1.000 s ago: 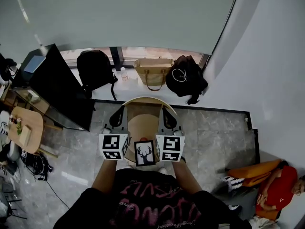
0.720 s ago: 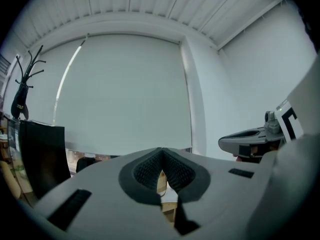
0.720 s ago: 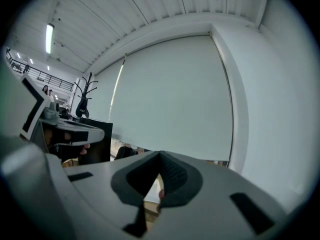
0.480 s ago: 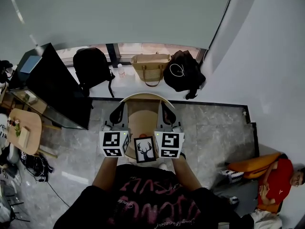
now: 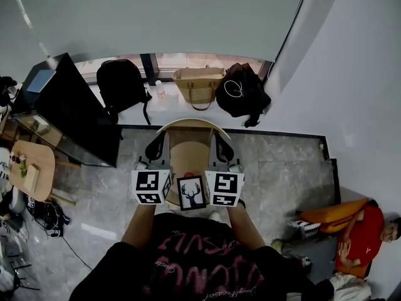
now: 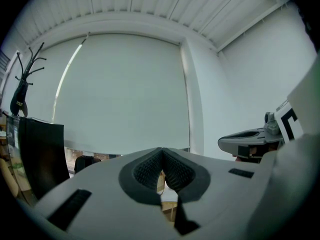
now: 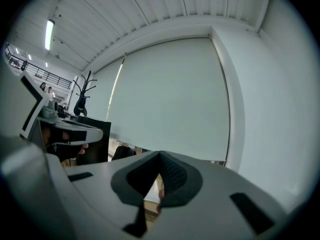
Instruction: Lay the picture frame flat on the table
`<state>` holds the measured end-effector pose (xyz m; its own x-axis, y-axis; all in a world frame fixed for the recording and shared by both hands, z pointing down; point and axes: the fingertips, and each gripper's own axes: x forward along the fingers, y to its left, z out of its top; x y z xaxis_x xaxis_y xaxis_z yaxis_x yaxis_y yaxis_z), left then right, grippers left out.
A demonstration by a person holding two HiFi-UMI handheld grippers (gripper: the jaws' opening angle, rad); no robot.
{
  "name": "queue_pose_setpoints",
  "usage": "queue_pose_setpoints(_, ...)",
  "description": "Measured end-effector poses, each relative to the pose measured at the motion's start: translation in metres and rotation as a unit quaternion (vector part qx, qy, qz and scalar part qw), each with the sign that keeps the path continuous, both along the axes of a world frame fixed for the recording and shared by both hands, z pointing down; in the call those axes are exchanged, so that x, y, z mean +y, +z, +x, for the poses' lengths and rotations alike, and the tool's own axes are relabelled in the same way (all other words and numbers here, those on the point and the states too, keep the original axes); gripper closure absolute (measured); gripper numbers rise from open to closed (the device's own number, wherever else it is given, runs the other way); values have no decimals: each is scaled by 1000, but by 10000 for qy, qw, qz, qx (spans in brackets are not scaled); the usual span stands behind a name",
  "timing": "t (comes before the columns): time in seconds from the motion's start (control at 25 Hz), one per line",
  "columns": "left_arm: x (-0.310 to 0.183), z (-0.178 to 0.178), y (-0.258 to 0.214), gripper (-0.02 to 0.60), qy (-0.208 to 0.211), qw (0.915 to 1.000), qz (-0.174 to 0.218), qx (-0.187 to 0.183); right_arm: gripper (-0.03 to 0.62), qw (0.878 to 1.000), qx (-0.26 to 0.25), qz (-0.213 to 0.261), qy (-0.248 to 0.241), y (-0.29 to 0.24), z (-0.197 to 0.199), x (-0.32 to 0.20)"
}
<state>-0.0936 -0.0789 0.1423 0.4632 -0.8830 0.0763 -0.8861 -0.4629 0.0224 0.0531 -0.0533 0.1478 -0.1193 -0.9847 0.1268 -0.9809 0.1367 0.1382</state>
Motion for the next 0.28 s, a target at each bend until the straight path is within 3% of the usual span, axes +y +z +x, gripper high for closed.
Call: queue_pose_setpoints(0.28, 8, -1, -2, 571, 41, 9999, 69, 88, 574, 10000, -2, 21, 9, 1, -2, 6)
